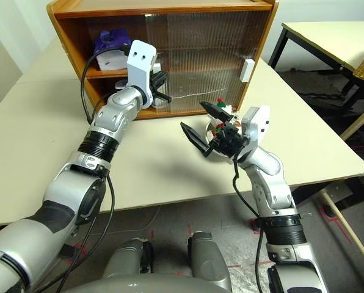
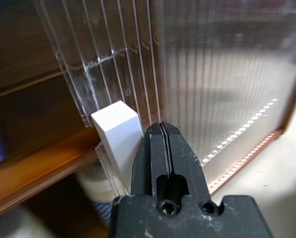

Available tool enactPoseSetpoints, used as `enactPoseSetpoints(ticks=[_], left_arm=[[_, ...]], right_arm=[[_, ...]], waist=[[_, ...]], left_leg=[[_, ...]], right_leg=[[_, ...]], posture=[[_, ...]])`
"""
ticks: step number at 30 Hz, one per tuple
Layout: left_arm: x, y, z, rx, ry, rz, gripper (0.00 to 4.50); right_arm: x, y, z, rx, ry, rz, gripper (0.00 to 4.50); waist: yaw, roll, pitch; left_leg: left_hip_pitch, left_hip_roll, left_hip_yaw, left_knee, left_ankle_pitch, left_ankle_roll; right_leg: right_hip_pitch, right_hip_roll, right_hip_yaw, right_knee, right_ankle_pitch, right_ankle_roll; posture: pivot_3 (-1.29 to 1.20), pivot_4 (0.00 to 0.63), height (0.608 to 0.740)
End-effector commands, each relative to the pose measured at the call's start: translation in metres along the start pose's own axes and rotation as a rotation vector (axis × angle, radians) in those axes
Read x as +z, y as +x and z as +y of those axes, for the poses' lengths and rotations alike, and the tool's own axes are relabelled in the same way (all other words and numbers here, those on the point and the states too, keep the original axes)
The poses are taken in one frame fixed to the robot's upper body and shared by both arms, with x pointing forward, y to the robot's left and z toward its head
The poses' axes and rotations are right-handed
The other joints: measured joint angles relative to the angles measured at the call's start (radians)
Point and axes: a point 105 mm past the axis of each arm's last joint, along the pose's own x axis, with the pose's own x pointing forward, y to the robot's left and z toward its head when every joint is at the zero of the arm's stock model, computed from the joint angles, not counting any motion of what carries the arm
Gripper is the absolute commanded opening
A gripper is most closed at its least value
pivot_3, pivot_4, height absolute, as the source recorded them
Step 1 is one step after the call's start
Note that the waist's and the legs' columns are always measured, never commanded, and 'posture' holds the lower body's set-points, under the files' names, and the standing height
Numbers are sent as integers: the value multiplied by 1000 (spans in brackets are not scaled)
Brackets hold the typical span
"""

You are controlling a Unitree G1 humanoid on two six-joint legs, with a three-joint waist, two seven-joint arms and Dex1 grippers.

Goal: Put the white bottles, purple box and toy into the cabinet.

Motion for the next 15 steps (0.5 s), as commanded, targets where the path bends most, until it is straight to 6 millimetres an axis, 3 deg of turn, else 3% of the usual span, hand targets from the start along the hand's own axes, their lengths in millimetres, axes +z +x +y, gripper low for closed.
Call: enactPoseSetpoints(ticks=[1, 15], left_arm=[[-6, -8, 29, 117, 18, 27, 14], [-8, -39, 62, 250, 13, 40, 14]], right_arm=[[-1, 0, 1, 8, 1, -5, 4500], [-3, 1, 1, 20, 9, -2, 4500]], waist=[[2, 0, 0], [11, 0, 0]], left_leg=[[0, 0, 0, 0, 0, 0], [1, -2, 0, -11, 0, 0]], right_leg=[[0, 0, 0, 0, 1, 0], [-3, -5, -4, 0, 3, 0]], posture=[[-29, 0, 740], [8, 7, 740]])
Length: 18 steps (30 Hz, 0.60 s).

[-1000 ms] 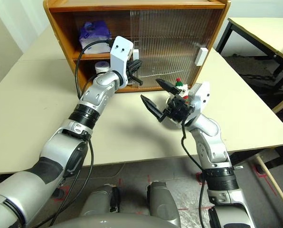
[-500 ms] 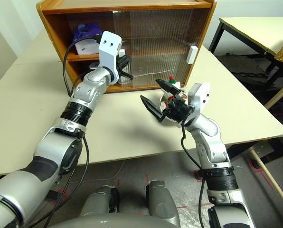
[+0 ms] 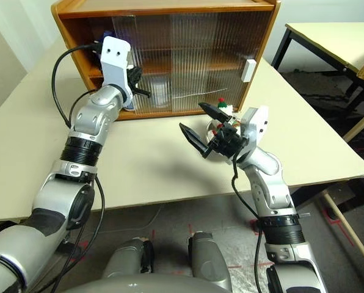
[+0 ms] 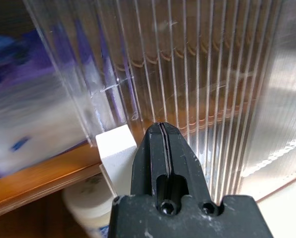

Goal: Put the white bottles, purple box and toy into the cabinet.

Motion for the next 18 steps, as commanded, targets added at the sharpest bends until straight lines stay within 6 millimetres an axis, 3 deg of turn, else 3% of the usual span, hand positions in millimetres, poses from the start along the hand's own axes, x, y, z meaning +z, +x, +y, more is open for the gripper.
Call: enactPoseSetpoints(ticks=[1, 18], left_arm=[[-9, -9, 22, 80, 9, 38, 14], [-16, -39, 68, 219, 53, 70, 14]], right_arm=[[-2, 1, 0, 10, 2, -1, 4500], [-5, 8, 1, 52, 20, -3, 4500]], waist=[[3, 0, 0], [58, 0, 0]], left_leg=[[0, 0, 0, 0, 0, 0], [0, 3, -1, 0, 0, 0]], right_leg=[[0, 0, 0, 0, 0, 1], [-2, 8, 4, 0, 1, 1]], posture=[[8, 7, 740], [72, 16, 740]])
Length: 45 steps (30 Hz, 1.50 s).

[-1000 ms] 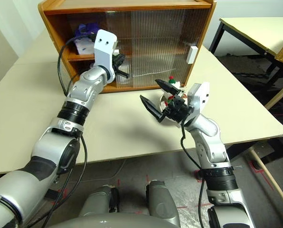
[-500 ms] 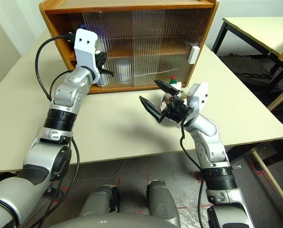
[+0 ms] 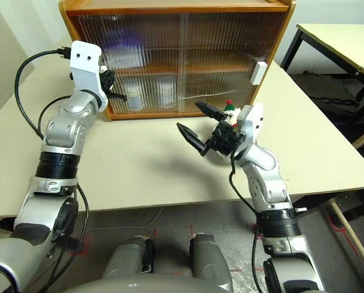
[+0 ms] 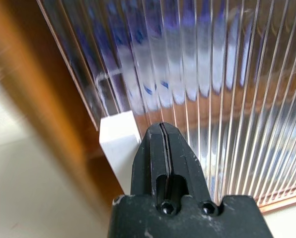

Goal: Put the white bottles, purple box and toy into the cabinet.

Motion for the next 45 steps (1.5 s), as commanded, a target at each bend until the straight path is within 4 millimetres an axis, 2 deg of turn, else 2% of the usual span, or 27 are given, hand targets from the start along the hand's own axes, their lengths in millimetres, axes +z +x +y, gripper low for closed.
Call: enactPoseSetpoints(ticks=[1, 7, 11, 13, 15, 18, 21, 25, 28, 31, 32, 34, 40, 45], left_arm=[[-5, -5, 17, 69, 14, 21, 14], [5, -8, 20, 82, -18, -36, 14], [17, -12, -4, -59, -65, -113, 14], [13, -15, -15, -123, -66, -95, 193], [8, -17, -21, -162, -62, -70, 637], [11, -20, -28, -203, -128, -97, 1733], [20, -29, -43, -317, -218, -149, 2897], [23, -51, -59, -512, -185, -206, 4489], [18, -64, -54, -589, -151, -231, 4500], [15, -78, -48, -680, -130, -245, 4500], [13, -85, -46, -724, -125, -245, 4500], [10, -93, -42, -773, -128, -249, 4500], [6, -114, -33, -864, -171, -263, 4500], [0, -129, -41, -915, -172, -252, 4500]], right_arm=[[-2, 1, 2, 16, 4, -3, 4500], [-1, 2, 0, 21, 4, -2, 4500], [0, -1, -4, 15, -8, 5, 4500], [1, -4, -9, 3, -19, 10, 4500], [3, -7, -14, -8, -30, 14, 4500], [9, -15, -28, -47, -46, 15, 4500], [22, -27, -51, -115, -68, 14, 3871], [40, -39, -79, -229, -65, -29, 2376], [60, -51, -106, -346, -93, -54, 1305], [72, -63, -129, -451, -132, -30, 14], [72, -68, -137, -491, -147, -4, 14], [70, -75, -148, -547, -161, 32, 14], [62, -85, -173, -711, -174, 95, 14], [49, -94, -184, -796, -186, 176, 14]], waist=[[2, 0, 0], [-2, 0, 0], [-1, 0, 0], [5, 0, 0], [11, 0, 0], [23, 0, 0], [32, 0, 0], [37, 0, 0], [34, 1, 1], [34, 2, 1], [34, 1, 1], [34, 1, 0], [35, 1, 0], [37, 1, 0]], left_leg=[[0, 0, 0, 0, 0, 0], [0, 1, 1, 0, 0, 0], [0, 2, 1, 0, 0, 0], [0, 2, 1, -1, 0, 0], [0, 2, 2, 0, 0, 0], [0, 2, 2, 0, 0, 0], [-1, 3, 3, 1, 0, 0], [-1, 2, 5, 2, 0, -1], [-1, 2, 6, 1, 0, -1], [-1, 3, 6, 1, 1, 0], [-1, 3, 7, 1, 1, 0], [-1, 3, 7, 1, 1, 0], [0, 3, 12, 2, 2, 2], [0, 3, 15, 3, 2, 2]], right_leg=[[0, 0, 0, 0, 0, 0], [0, 1, 0, 0, 0, -1], [-1, 2, 0, 0, -1, -1], [-1, 2, 0, 0, -1, -2], [0, 2, 0, 0, -2, -3], [-1, 2, 0, -1, -2, -3], [0, 0, 0, -1, -3, -2], [0, 0, 1, -2, -5, -3], [0, 1, 3, -2, -6, -2], [-1, 2, 5, -2, -8, -4], [-1, 2, 5, -2, -8, -5], [0, 2, 5, -2, -17, -17], [0, 1, 10, -2, -19, -15], [0, 1, 14, -2, -19, -12]], posture=[[74, 16, 740], [80, 16, 740], [79, 13, 740], [79, 12, 740], [79, 12, 740], [77, 13, 740], [74, 13, 740], [70, 12, 740], [68, 11, 740], [70, 9, 740], [71, 8, 740], [72, 8, 740], [94, 10, 740], [110, 13, 740]])
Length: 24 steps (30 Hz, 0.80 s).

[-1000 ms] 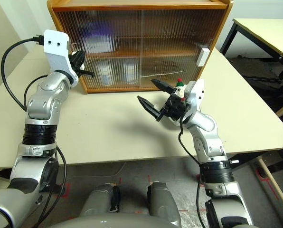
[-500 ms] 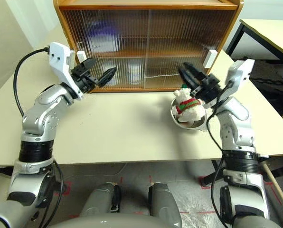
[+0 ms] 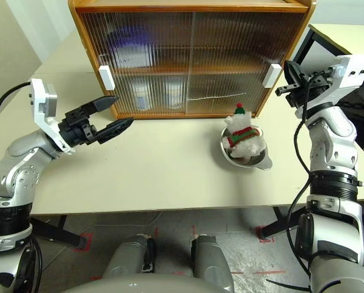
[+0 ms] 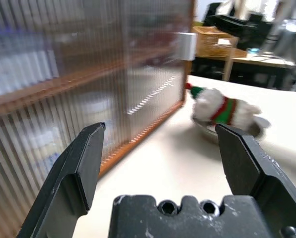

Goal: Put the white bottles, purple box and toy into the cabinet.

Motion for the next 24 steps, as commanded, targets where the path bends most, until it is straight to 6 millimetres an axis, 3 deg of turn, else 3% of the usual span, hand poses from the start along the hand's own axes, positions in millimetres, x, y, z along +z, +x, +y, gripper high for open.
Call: enactPoseSetpoints(ticks=[1, 9, 24], left_arm=[[2, 0, -14, -51, 3, -4, 4500], [3, 5, -14, -25, 66, -4, 4500], [8, 3, -15, -45, 36, -35, 4500]], right_arm=[[-12, 1, -9, -58, -35, 61, 14], [-22, 7, -19, -113, -36, 132, 14], [-41, 9, -16, -109, 6, 212, 14]], waist=[[2, 0, 0], [11, 0, 0], [11, 0, 0]], left_leg=[[0, 0, 1, 0, 0, 0], [1, -1, 5, 0, 1, 1], [1, 0, 6, 0, 1, 1]], right_leg=[[0, 0, 1, 0, 0, 1], [-1, 1, 9, 0, 2, 4], [-1, 2, 10, 0, 2, 4]], posture=[[112, 13, 740], [117, 16, 740], [130, 18, 740]])
